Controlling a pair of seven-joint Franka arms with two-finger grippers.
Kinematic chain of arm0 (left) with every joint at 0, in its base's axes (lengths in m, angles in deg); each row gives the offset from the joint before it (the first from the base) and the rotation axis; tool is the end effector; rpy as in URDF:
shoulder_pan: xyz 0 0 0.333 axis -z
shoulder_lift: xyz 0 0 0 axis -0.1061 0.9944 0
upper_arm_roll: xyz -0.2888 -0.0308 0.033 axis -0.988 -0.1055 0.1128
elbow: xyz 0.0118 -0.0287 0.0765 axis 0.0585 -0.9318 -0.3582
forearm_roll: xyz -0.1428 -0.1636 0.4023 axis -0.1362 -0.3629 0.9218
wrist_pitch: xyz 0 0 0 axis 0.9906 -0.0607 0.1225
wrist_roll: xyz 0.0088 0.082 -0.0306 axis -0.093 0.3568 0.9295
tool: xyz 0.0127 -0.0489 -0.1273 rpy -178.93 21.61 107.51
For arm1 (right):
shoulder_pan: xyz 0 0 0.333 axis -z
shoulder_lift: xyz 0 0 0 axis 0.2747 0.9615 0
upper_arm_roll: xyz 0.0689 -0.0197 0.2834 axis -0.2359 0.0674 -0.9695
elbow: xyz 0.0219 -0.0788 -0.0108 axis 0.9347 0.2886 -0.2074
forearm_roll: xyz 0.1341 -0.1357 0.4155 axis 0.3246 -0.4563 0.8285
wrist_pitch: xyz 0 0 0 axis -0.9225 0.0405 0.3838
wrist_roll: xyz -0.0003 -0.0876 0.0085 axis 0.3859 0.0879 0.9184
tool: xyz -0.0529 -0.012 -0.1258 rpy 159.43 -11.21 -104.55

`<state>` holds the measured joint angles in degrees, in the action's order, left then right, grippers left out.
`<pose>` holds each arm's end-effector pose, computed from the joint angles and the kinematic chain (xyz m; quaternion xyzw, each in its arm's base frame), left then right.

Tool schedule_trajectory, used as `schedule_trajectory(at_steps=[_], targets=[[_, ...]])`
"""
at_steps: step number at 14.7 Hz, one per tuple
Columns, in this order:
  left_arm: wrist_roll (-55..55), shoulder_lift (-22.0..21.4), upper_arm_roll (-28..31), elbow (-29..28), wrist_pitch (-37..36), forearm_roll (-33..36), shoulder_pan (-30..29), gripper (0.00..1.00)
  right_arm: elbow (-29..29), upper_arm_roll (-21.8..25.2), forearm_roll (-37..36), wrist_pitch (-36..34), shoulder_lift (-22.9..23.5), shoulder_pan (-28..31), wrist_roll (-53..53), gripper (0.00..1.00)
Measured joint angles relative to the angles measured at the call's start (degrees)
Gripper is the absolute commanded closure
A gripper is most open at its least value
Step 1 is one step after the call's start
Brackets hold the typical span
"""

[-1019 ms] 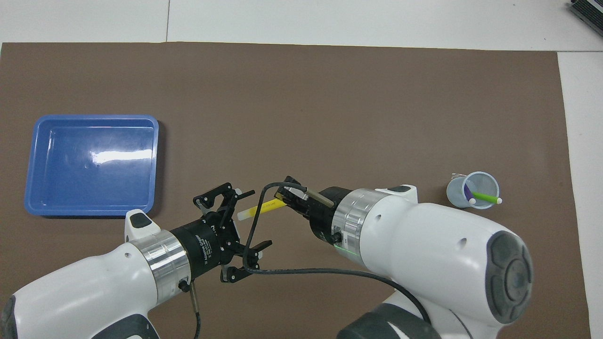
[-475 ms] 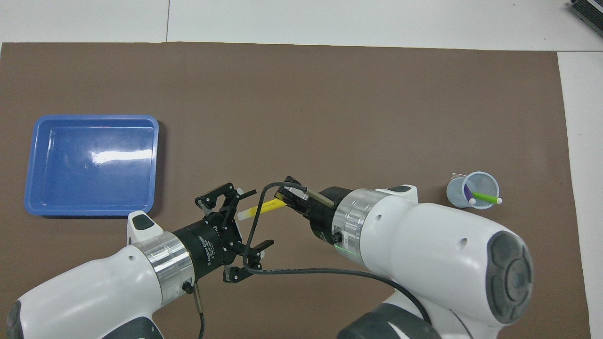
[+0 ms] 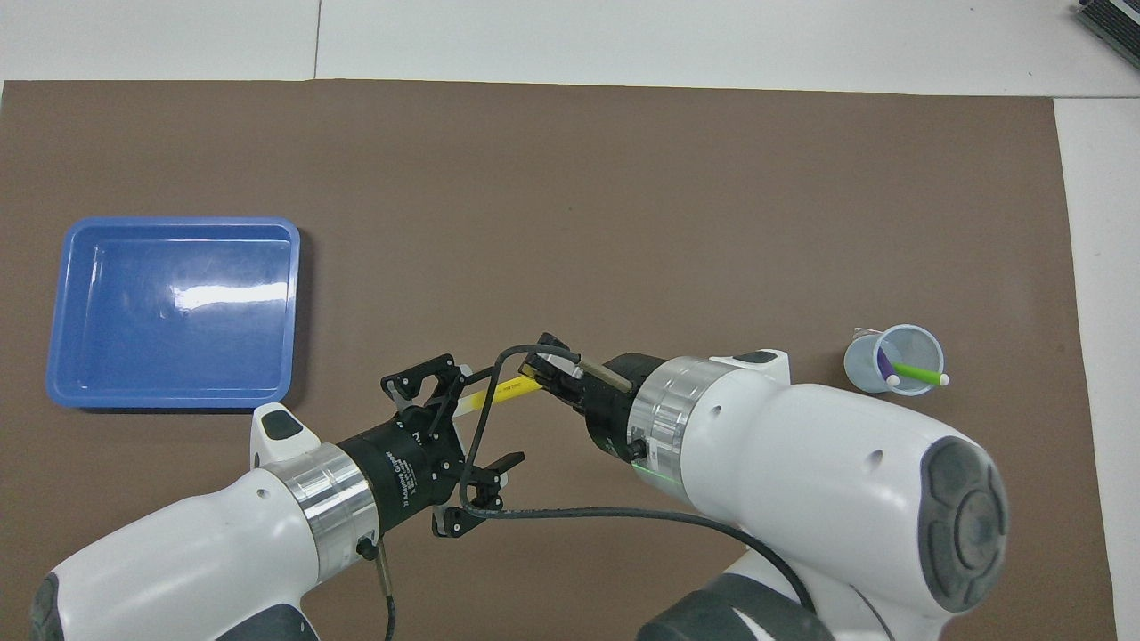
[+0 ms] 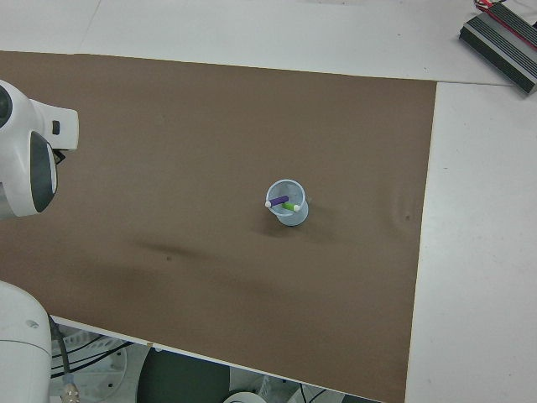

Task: Right arm passes pens to left for tray arrangement
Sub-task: 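Close the left gripper on the yellow pen held by the right gripper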

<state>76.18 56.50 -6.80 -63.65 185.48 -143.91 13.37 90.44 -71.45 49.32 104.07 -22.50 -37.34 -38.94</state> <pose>0.4415 -0.3257 0.4562 0.5914 0.7084 -0.1549 0.3528 0.5125 0.3839 0.5099 -0.9086 0.2769 -0.0450 0.3093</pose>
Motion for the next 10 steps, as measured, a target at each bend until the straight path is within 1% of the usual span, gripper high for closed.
schedule_trajectory(at_steps=[5, 8, 10], targets=[[0.1, 0.0, -0.1, 0.0, 0.0, 0.0, 0.0, 0.18, 0.0, 0.0, 0.0, 0.0, 0.0, 0.0, 0.0, 1.00], [0.1, 0.0, -0.1, 0.0, 0.0, 0.0, 0.0, 0.31, 0.0, 0.0, 0.0, 0.0, 0.0, 0.0, 0.0, 1.00], [0.1, 0.0, 0.0, 0.0, -0.1, 0.0, -0.1, 0.32, 0.0, 0.0, 0.0, 0.0, 0.0, 0.0, 0.0, 1.00]])
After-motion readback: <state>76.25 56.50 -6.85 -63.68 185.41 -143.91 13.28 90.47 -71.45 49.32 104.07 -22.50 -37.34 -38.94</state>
